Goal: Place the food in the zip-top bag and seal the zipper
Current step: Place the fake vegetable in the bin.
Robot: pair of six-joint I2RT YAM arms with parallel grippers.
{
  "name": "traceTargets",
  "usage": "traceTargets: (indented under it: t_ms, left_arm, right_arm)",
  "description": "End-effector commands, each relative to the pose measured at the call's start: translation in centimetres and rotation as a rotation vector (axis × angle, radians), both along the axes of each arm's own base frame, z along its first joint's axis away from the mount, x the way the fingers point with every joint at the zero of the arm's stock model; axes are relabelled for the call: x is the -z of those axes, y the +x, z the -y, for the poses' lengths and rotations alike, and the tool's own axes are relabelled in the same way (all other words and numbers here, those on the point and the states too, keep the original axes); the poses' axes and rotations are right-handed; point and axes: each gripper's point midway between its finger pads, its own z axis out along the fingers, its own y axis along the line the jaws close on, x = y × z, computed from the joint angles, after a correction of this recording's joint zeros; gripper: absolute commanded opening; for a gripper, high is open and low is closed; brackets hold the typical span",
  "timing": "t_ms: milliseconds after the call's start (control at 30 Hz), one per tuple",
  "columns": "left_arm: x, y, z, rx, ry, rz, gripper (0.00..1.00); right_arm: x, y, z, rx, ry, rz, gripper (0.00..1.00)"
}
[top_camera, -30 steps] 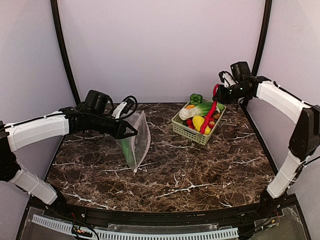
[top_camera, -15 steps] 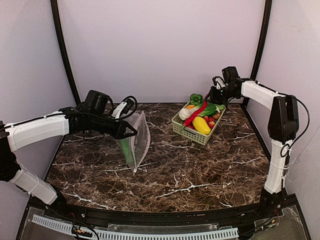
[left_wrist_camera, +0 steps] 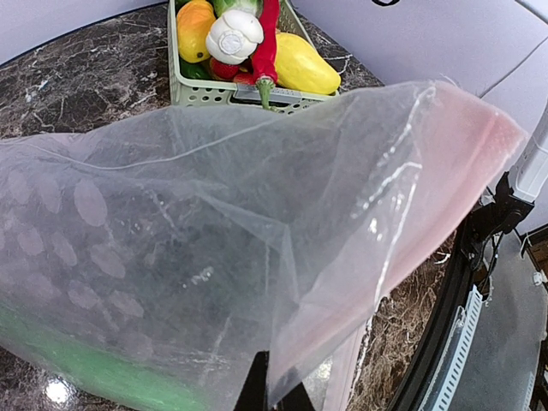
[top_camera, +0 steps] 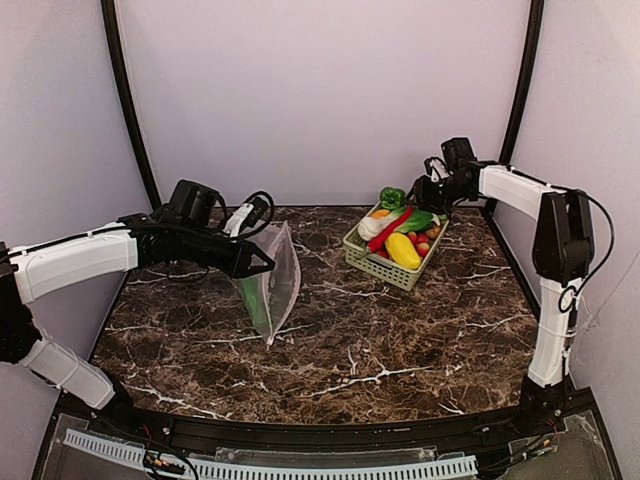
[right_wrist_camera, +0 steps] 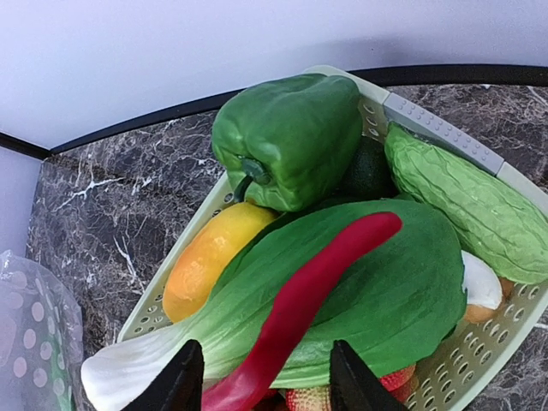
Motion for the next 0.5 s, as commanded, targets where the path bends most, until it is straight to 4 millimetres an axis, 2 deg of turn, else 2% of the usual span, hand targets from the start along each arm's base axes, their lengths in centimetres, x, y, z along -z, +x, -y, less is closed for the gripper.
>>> traceTargets:
  t_ms: [0,100,300,333,467]
  left_arm:
    - [-0.6,-0.6,-0.3,0.009,-0.001,0.012,0.01]
    - [-0.4,-0.6,-0.3,0.010,-0.001,0.007,0.01]
    - [-0.5,-0.7,-0.2,0.010,-0.003,0.007,0.01]
    - [-0.5,-0.7,-0.3,0.010,-0.004,0.007,0.01]
    - [-0.7,-0.7,-0.3,0.008,-0.005,0.010,0.01]
  right_arm:
    - [-5.3,-2.1,-0.4,0.002,0.046,0.091,0.52]
    - [-6.1,-4.3,-1.3,0.025,0.068,0.093,0.53]
    - [-5.1,-8.8,-3.9,0.083,0.161,0.078,0.51]
    - [-4.3,-9.3,-4.1,0.102,0.175,0.060,0.51]
    - [-3.5,-10.1,-5.6,0.129,0.214,0.051,0.47]
